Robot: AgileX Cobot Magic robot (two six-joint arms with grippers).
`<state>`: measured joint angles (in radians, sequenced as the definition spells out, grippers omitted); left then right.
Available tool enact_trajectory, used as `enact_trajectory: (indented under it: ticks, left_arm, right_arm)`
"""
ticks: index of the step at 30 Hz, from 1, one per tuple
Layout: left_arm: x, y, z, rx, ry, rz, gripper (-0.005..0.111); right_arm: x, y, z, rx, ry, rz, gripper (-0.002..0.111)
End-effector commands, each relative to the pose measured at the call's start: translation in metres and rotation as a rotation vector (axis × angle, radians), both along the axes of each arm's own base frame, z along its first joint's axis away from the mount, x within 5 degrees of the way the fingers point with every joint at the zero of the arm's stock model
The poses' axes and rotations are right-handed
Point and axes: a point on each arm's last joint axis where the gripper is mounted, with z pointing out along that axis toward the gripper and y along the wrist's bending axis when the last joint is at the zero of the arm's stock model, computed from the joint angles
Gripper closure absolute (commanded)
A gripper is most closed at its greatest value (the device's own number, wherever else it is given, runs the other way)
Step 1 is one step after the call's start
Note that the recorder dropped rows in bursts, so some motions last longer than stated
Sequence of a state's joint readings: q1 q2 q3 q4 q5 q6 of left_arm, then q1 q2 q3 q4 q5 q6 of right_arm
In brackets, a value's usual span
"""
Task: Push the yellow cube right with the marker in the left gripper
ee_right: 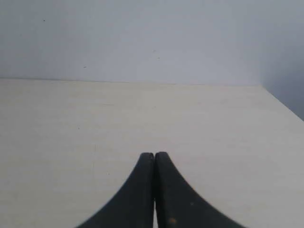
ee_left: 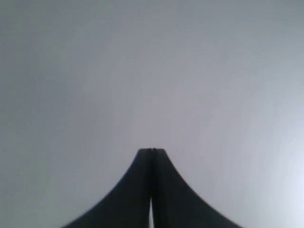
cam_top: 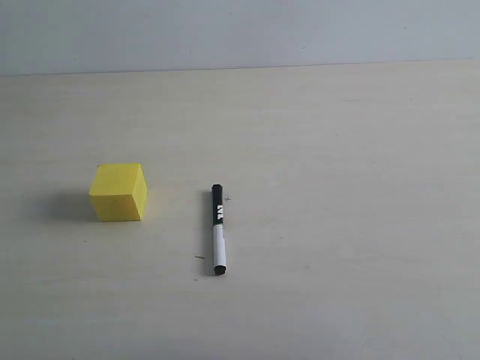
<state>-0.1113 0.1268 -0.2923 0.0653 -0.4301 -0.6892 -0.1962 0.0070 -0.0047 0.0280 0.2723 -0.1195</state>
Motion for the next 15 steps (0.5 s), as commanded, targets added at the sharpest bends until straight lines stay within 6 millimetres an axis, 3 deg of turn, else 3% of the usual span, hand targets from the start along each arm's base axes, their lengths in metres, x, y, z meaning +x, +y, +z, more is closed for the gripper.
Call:
enact_trajectory:
  ticks: [1, 4, 6, 9, 12, 14, 15]
  left_arm:
    - [0.048, -0.005, 0.053, 0.092, 0.175, 0.056, 0.107]
    - [0.102, -0.010, 0.050, 0.185, 0.490, 0.075, 0.107]
    - [0.137, -0.016, 0.031, 0.223, 0.710, 0.060, 0.107]
    - [0.173, -0.030, -0.004, 0.285, 0.946, 0.010, 0.107]
    - [0.189, -0.059, -0.033, 0.403, 1.071, -0.090, 0.107]
    - [0.190, -0.086, -0.043, 0.582, 1.075, -0.171, 0.107]
    - [0.188, -0.113, -0.047, 0.791, 1.087, -0.251, 0.107]
  right_arm:
    - [0.000, 0.000, -0.001, -0.004, -0.006, -0.006, 0.108]
    - [0.000, 0.000, -0.001, -0.004, -0.006, -0.006, 0.108]
    - [0.000, 0.000, -0.001, -0.004, -0.006, -0.006, 0.108]
    - [0.000, 0.000, -0.001, -0.004, -0.006, -0.006, 0.108]
    - [0.000, 0.000, -0.001, -0.004, -0.006, -0.006, 0.108]
    - [0.000, 0.000, -0.001, -0.004, -0.006, -0.006, 0.108]
    - [0.000, 0.000, -0.001, -0.004, -0.006, -0.006, 0.108]
